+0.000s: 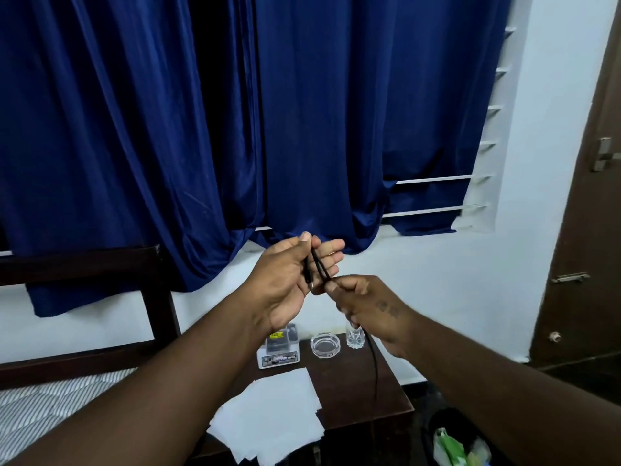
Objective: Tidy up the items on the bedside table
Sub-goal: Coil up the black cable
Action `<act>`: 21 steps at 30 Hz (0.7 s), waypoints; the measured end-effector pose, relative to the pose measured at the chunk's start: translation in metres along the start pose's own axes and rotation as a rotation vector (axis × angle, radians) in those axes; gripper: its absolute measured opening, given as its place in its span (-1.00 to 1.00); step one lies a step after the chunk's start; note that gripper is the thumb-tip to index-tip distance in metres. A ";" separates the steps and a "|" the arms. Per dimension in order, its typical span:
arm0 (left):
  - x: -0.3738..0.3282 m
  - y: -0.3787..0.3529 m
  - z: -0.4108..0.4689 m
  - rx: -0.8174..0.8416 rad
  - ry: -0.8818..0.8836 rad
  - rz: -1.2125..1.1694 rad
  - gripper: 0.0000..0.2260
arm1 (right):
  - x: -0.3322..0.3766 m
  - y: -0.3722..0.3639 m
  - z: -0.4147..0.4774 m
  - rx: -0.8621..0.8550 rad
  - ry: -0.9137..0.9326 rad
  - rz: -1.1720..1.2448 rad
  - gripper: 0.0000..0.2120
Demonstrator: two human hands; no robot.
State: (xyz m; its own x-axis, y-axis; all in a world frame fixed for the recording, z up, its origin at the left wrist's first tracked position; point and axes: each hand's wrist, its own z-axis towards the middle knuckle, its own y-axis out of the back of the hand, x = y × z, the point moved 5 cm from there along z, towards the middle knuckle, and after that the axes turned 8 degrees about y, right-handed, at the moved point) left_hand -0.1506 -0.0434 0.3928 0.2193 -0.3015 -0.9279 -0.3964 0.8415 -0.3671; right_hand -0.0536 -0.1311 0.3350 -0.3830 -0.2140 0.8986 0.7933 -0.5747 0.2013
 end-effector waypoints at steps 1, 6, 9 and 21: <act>0.000 0.004 0.002 -0.042 -0.018 0.029 -0.77 | 0.001 -0.003 -0.001 0.009 0.020 -0.030 -0.78; 0.001 0.012 0.008 -0.109 -0.086 0.319 -0.76 | 0.012 -0.009 -0.004 0.039 0.095 -0.226 -0.79; 0.004 0.015 0.009 -0.097 -0.119 0.569 -0.75 | 0.021 -0.004 0.000 0.050 0.107 -0.383 -0.80; 0.014 0.012 0.006 -0.001 -0.038 0.774 -0.74 | 0.068 0.029 0.015 0.010 0.282 -0.601 -0.76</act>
State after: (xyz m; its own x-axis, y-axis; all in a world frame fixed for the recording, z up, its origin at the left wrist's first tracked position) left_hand -0.1468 -0.0345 0.3760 -0.0903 0.3882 -0.9172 -0.4495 0.8059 0.3853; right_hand -0.0494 -0.1506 0.4078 -0.8685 -0.0574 0.4924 0.4062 -0.6516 0.6406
